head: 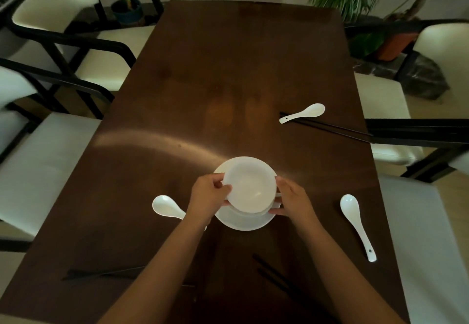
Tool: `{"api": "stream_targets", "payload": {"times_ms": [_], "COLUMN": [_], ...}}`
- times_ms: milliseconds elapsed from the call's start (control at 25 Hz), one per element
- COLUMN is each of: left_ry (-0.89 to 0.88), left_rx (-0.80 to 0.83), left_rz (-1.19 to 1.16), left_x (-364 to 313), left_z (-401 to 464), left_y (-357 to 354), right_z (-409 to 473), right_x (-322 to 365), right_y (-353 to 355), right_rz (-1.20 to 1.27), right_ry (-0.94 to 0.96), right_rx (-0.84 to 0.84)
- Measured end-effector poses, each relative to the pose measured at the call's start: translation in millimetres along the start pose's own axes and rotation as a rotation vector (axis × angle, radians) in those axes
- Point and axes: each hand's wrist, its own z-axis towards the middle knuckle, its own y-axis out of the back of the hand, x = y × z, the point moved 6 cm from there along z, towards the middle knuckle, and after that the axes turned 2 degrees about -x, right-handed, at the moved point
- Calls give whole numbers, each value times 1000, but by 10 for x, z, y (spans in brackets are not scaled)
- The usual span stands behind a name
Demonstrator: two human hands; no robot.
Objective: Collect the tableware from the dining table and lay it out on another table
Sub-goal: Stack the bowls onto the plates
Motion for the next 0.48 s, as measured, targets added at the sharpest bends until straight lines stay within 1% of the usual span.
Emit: {"api": "stream_targets", "payload": {"times_ms": [160, 240, 280, 320, 400, 440, 480], "left_ry": [-106, -109, -78, -25, 143, 190, 199], "left_rx": [-33, -51, -39, -16, 44, 55, 46], "left_rz": [218, 312, 325, 282, 48, -51, -104], "left_x": [-8, 28, 68, 117, 227, 275, 303], "left_z": [-45, -30, -16, -13, -52, -72, -84], "left_y": [5, 18, 12, 5, -21, -37, -35], "right_z": [-44, -39, -44, -47, -60, -66, -67], "right_x": [10, 7, 10, 9, 3, 2, 5], "right_y": [9, 20, 25, 26, 21, 17, 10], "right_rz": [-90, -88, -87, -89, -85, -85, -83], "right_ry": [96, 106, 106, 106, 113, 115, 116], "right_rx": [-14, -14, -15, -19, -29, -36, -38]}}
